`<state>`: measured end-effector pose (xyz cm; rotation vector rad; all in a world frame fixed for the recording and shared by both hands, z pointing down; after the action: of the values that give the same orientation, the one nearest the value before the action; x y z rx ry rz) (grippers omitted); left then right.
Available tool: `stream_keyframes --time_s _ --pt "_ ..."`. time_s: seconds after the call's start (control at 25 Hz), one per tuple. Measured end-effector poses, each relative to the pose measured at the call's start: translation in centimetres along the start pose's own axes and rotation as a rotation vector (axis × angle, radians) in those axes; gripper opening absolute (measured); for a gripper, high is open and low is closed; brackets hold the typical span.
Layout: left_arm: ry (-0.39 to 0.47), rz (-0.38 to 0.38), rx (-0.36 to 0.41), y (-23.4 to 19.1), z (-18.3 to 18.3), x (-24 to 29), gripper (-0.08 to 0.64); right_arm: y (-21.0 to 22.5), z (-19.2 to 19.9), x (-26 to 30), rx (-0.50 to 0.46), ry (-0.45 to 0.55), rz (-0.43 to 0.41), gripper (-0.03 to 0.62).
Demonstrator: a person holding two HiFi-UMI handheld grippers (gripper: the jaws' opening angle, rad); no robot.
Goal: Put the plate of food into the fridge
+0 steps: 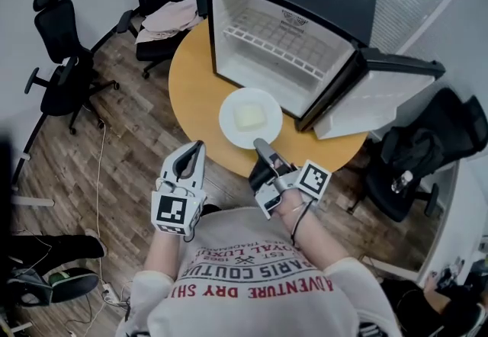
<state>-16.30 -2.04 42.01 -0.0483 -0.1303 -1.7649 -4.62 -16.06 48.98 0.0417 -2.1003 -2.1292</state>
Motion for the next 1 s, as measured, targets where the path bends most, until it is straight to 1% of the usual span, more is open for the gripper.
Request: stream_keyframes --time_s 0.2,0.36,0.6,0.72,1.0 --pt "-0.011 0.023 -0.017 -0.2 0.1 3.4 0.029 0.6 -2.8 0.9 0.014 0.027 0.009 0.038" --pt "-0.012 0.064 -0.001 -1.2 0.1 6.5 0.029 0.7 -4.7 2.2 0.026 0.062 0.01 0.038" --pt "-0.02 0.154 -0.004 -3.4 -0.5 11.5 0.029 0.5 -7.5 4.9 0.04 0.148 0.008 0.038" --pt "-0.015 0.198 0.012 -5.2 -1.0 14.0 0.029 0.1 -8.6 6.5 0.05 0.193 0.003 0.038" --pt "-0.012 0.331 0.047 -8.3 -2.1 19.1 0.029 -1.0 -11.1 9.4 0.064 0.329 -0.01 0.038"
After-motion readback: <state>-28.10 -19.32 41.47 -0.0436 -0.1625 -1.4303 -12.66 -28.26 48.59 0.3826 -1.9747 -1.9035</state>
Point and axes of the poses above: the fingertips, and each gripper's own axes: x forward along the fingers, y to its right, z out of its underside, the point moved 4 cm from there along -x, backward along the fingers, and after that the axes turned 4 degrees about z, right-handed, at the moved point
